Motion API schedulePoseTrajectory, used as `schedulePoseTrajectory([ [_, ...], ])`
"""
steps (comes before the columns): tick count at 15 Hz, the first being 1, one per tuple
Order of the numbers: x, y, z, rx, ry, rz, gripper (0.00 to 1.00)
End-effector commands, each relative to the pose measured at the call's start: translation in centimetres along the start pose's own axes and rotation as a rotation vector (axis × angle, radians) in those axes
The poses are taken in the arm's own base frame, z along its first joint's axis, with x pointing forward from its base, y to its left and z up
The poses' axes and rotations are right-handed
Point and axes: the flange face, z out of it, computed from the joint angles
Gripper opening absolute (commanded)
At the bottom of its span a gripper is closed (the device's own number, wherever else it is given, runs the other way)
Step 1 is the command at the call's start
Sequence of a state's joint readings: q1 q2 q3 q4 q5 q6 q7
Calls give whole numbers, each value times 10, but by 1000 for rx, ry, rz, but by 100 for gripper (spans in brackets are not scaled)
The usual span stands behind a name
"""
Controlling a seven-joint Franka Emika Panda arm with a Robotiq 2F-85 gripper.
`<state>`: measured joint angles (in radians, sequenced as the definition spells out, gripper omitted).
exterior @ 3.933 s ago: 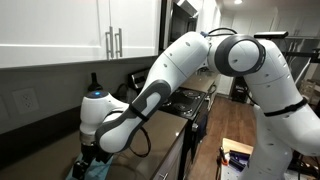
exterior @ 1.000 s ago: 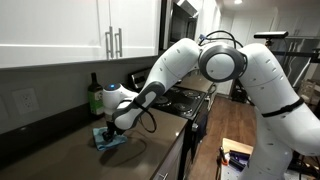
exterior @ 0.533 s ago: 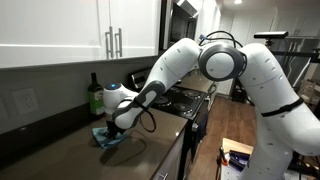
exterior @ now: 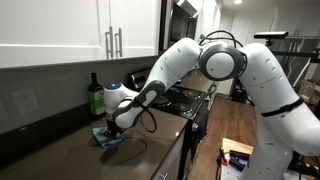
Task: Use the blue towel to wipe the counter top
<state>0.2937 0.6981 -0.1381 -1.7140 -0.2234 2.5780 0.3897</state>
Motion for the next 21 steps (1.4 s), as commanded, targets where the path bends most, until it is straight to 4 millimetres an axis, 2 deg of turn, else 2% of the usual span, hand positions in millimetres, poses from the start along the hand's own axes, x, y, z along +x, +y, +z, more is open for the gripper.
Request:
schedulePoseTrajectory([
  [1,-8,4,-2,-30,-7,88,3],
  [8,-11,2,-1,-65,-6,259,3],
  [11,-15,-4,-3,-4,-45,277,3],
  [12,-27,26,-44,15,-76,272,3],
  [14,-34,34,-57,32,-112,274,3],
  [18,-44,62,-94,27,-179,308,3],
  [21,-50,75,-113,24,-197,328,3],
])
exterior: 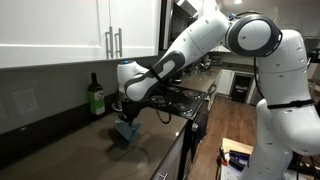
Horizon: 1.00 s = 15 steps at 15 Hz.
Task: Use the blue towel to wipe the counter top
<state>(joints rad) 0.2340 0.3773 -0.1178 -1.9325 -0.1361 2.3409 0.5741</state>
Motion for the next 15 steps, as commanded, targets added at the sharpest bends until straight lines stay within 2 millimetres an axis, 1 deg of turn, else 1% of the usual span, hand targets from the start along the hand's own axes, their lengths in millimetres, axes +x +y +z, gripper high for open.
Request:
schedulePoseTrajectory([
  [1,-12,19,-20,10,-31,5,3],
  [3,-14,26,-22,1,-27,22,3],
  [5,-13,32,-20,-21,-13,38,3],
  [7,-11,31,-14,-25,-11,35,3],
  [8,-12,30,-6,-24,-13,25,3],
  [10,-13,18,1,-21,-23,0,3],
  [12,-19,-4,9,-13,-33,-58,3],
  [15,-35,-51,14,2,-36,-176,3],
])
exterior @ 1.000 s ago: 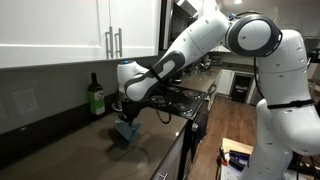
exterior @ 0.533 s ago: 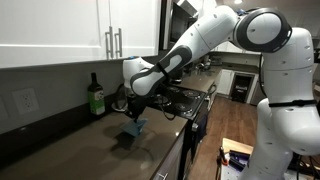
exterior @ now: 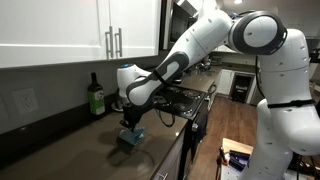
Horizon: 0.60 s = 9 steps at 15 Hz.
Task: Use the blue towel to wipe the counter top
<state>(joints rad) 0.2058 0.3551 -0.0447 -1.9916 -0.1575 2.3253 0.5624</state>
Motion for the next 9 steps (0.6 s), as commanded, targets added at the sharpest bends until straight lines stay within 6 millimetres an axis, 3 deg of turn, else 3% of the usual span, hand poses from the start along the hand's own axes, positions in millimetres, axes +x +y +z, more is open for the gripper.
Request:
schedulePoseTrajectory([
  [1,-6,-52,5,8,18,-147,3],
  [5,-11,-88,7,4,35,-275,3],
  [9,-8,-99,8,-28,61,-296,3],
])
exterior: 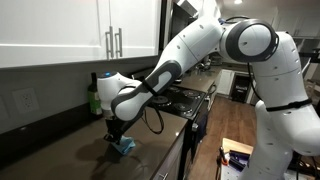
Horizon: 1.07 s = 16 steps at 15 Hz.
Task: Use the blue towel to wipe the counter top
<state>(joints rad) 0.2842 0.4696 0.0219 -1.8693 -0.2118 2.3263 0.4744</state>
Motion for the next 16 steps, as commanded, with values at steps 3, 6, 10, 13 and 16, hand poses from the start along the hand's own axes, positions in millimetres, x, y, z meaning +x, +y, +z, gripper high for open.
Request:
schedulePoseTrajectory([
  [3,12,-4,1,-48,33,-29,3],
  [6,14,-4,1,-63,36,-24,3],
  [10,17,-4,2,-53,50,-55,3],
  [13,17,-5,1,-40,45,-50,3],
  [16,12,-3,1,-38,32,-31,4],
])
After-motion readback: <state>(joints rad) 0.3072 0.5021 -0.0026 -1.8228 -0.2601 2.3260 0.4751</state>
